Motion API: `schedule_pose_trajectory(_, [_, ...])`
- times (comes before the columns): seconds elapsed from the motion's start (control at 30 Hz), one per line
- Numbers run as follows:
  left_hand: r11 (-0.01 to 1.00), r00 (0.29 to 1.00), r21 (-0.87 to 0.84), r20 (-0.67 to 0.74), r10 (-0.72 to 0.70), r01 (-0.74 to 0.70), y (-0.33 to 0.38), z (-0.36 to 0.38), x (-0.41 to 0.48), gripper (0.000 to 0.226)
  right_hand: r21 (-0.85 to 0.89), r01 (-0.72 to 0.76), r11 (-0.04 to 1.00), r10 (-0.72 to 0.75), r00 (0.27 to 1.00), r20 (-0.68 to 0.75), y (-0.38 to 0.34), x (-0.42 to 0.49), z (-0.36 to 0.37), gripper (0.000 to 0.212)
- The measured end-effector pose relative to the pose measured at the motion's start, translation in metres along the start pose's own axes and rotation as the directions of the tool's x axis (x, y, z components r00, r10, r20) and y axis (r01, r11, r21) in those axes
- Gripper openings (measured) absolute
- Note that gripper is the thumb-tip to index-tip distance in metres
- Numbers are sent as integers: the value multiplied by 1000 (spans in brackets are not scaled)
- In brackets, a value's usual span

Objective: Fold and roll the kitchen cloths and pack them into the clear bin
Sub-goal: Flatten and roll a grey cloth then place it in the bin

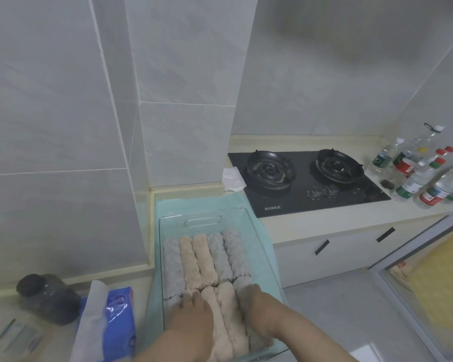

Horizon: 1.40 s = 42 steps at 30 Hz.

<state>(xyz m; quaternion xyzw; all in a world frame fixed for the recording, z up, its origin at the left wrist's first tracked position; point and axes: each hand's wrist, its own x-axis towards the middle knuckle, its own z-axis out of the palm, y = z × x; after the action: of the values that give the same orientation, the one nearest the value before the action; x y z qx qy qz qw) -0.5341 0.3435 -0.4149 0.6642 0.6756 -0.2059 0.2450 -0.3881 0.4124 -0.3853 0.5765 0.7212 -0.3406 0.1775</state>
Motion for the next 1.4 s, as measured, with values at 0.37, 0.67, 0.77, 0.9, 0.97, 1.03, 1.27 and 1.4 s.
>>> schedule_pose_trajectory(0.37, [983, 999, -183, 38, 19, -12, 1, 7, 5, 79, -139, 51, 989, -37, 994, 104, 3, -14, 11, 43])
schedule_pose_trajectory(0.67, [937, 982, -295, 64, -177, 188, 8, 4, 4, 86, -305, 216, 928, -213, 976, 42, -13, -6, 18, 51])
schedule_pose_trajectory(0.77, [920, 978, -332, 82, -194, 210, 9, 5, 4, 80, -364, 243, 899, -226, 970, 88, -8, 6, 25, 47])
schedule_pose_trajectory(0.9, [873, 982, -450, 76, -176, 191, 8, 11, 9, 78, -366, 230, 902, -200, 972, 120, 1, 17, 24, 47])
schedule_pose_trajectory(0.97, [869, 987, -467, 49, -155, 160, 6, 12, 10, 81, -376, 242, 894, -205, 969, 136, 3, 21, 25, 47])
schedule_pose_trajectory(1.03, [865, 986, -475, 40, -165, 164, 6, 9, 10, 80, -372, 272, 887, -237, 962, 138, 5, 22, 25, 48])
schedule_pose_trajectory(1.27, [740, 838, -600, -201, -507, 304, 2, -16, 17, 68, -209, 271, 940, -306, 939, -155, -16, 53, -19, 47])
schedule_pose_trajectory(1.4, [696, 838, -631, -129, -530, 343, -5, -24, 46, 70, -403, 325, 855, -363, 931, -20, -31, 84, -21, 66])
